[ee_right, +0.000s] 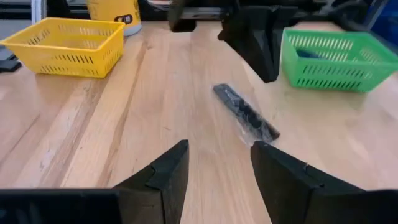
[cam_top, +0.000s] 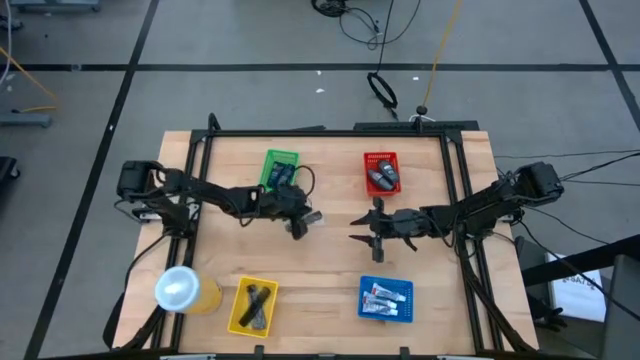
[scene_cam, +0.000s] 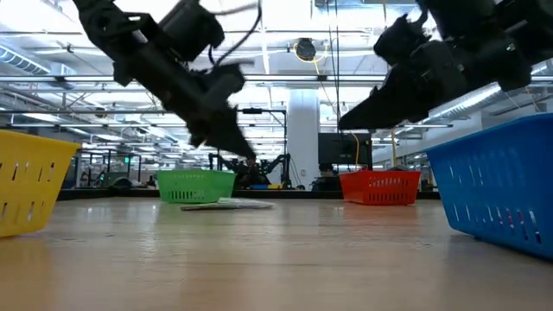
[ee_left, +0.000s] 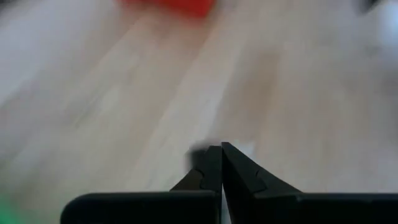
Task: Pick & Place Travel size toiletries
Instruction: Put the black hairbrush into the yellow bin
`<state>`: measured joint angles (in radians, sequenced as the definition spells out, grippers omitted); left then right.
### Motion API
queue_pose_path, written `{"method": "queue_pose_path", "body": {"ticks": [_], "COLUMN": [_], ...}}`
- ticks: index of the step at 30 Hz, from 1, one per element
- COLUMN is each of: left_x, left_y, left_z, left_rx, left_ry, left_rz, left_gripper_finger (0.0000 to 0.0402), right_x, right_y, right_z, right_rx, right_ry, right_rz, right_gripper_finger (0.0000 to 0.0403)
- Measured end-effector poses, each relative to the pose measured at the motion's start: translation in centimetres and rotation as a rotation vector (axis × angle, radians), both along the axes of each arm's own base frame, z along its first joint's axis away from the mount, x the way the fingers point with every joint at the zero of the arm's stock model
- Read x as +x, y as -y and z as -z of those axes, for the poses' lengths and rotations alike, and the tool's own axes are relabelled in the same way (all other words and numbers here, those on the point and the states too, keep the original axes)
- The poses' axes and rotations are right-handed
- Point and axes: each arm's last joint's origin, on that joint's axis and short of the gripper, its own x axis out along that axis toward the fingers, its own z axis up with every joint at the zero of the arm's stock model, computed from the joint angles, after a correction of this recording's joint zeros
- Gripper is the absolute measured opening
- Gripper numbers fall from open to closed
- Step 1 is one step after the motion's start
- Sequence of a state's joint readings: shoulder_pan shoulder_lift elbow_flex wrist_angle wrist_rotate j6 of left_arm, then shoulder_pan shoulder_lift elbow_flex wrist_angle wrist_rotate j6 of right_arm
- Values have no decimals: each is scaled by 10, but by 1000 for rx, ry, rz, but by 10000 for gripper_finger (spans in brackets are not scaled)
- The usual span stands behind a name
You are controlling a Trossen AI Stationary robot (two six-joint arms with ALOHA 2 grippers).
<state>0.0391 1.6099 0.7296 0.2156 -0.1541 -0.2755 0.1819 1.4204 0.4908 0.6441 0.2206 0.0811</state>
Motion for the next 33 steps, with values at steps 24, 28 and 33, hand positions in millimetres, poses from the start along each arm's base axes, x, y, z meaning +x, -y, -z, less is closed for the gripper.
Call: {"method": "queue_pose_path", "body": {"ticks": [24,28,33], "left_x": [20,21,13], "left_y": [25,33,34], "left_z": [72,63,40], "left_rx": [-168,-203,-196], "left_ry": [-48,-1,-14], "left_rz": [11,23,13], "left_gripper_finger": [5,2,4], "right_x": [69,76,77], "right_y": [5,4,4], "right_z": [46,49,47], "right_rx": [-231,-243,-196], "right_ry": [-252,-281,-267], "right_rz": [-202,-210,-186], "right_gripper_finger": [220,215,213]}}
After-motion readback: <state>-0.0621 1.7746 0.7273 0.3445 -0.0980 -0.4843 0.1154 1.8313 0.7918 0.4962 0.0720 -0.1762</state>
